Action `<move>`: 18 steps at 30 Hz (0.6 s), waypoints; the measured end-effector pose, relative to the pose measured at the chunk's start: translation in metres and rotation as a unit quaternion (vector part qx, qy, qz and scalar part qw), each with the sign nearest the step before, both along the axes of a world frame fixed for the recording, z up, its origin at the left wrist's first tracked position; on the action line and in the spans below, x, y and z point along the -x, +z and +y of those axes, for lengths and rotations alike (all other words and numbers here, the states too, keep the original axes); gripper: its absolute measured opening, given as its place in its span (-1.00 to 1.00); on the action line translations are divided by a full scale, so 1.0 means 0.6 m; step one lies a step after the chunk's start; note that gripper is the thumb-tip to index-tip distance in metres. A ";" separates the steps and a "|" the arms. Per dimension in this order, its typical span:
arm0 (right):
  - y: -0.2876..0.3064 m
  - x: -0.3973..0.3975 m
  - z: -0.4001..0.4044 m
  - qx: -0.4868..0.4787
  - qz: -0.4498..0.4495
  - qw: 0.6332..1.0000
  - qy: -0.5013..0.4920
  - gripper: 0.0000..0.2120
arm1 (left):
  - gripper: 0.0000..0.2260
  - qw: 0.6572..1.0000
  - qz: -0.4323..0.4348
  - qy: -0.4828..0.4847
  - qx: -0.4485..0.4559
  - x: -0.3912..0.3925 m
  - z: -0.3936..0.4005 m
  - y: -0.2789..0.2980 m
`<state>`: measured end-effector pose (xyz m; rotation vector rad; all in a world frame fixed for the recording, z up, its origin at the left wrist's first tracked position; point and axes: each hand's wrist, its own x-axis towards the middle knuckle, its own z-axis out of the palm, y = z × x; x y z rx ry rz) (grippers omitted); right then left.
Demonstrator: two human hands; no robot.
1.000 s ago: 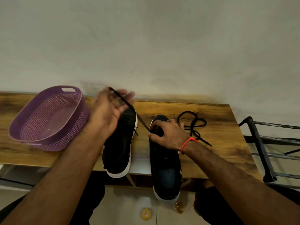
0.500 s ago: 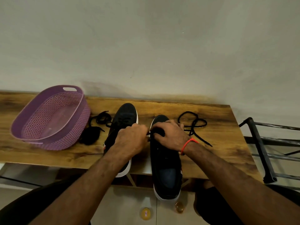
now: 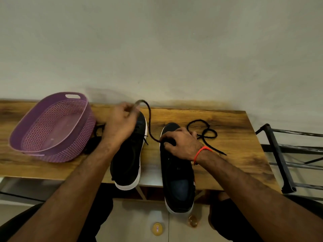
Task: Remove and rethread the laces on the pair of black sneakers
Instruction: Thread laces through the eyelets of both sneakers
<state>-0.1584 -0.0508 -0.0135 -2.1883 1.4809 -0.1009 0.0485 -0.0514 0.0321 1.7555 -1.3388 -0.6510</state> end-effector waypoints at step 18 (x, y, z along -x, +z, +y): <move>0.019 0.039 -0.027 0.066 0.070 0.995 0.035 -0.71 | -0.88 0.913 -0.362 -0.151 -0.111 0.066 0.042 -0.035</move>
